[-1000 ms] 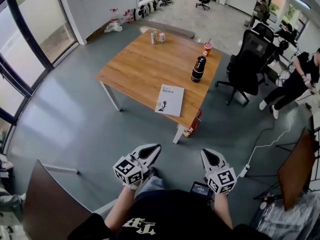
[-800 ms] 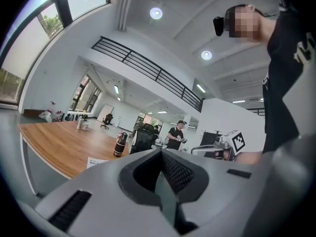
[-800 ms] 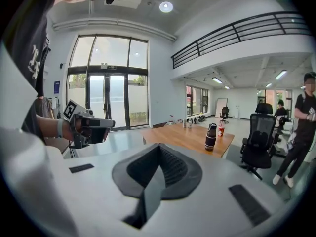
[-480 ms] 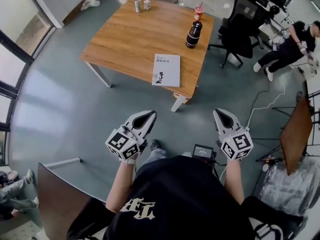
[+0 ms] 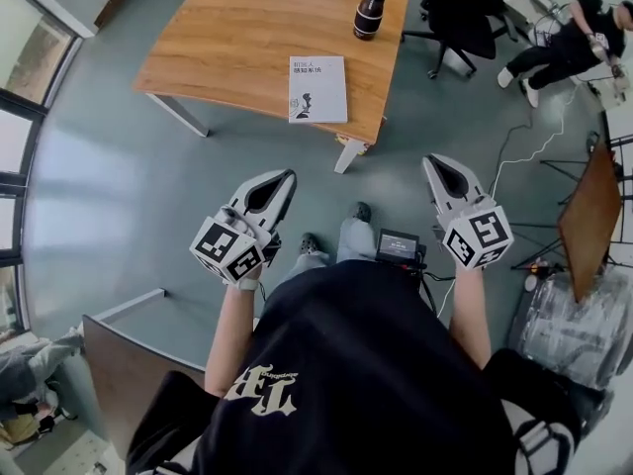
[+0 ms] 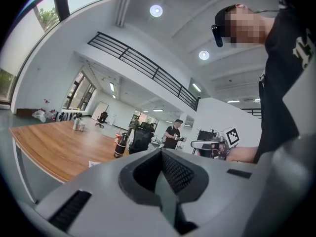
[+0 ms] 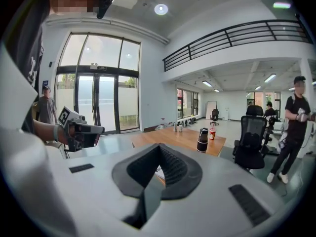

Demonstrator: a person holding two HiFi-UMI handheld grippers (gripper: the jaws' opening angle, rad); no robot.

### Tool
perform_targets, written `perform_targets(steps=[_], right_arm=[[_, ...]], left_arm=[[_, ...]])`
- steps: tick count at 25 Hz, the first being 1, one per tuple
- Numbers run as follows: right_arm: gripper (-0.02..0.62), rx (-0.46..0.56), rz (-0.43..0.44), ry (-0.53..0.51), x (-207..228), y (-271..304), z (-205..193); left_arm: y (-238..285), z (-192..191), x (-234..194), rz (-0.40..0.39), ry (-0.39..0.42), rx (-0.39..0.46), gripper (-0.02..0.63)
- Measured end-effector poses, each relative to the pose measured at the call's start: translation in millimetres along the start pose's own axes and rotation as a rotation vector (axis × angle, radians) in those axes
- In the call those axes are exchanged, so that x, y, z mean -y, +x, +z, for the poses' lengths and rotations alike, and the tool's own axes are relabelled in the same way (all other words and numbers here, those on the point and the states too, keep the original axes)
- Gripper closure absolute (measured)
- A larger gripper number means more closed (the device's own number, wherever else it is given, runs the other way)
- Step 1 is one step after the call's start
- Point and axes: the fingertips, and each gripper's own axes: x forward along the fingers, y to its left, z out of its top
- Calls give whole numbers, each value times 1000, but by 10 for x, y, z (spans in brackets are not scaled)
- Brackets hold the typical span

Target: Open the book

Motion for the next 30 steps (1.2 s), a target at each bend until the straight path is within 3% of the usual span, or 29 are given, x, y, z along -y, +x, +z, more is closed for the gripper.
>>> perform_targets(steps=[5, 10, 22, 30], right_arm=[[606, 37, 57, 19, 182, 268, -47], [606, 1, 118, 43, 413, 437, -86], [607, 28, 312, 72, 1221, 1674, 80], [607, 3, 359, 104, 1662, 1886, 29]], left_arm=[[191, -24, -143, 22, 0, -15, 600], [533, -20, -198, 30, -57, -38, 600], [1610, 462, -897, 92, -91, -10, 601], [2108, 539, -1017, 153, -95, -27, 601]])
